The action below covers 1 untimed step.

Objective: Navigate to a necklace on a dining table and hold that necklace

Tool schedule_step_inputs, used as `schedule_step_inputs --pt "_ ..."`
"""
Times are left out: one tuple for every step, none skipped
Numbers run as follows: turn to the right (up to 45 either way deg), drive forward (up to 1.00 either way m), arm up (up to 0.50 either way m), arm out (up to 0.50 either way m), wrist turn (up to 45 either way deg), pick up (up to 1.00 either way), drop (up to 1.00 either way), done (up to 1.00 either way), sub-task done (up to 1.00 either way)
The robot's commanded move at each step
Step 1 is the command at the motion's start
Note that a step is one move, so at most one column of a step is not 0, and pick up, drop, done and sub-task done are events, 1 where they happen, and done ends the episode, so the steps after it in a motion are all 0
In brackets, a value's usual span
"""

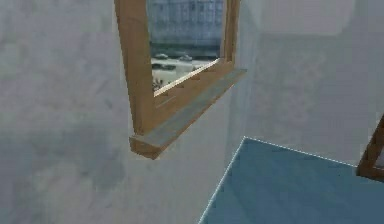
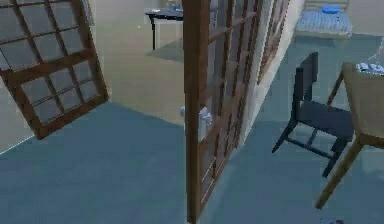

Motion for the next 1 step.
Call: schedule_step_inputs --pt "30.0 0.00 0.00 0.00 0.0 0.00 0.00 0.00 0.00"
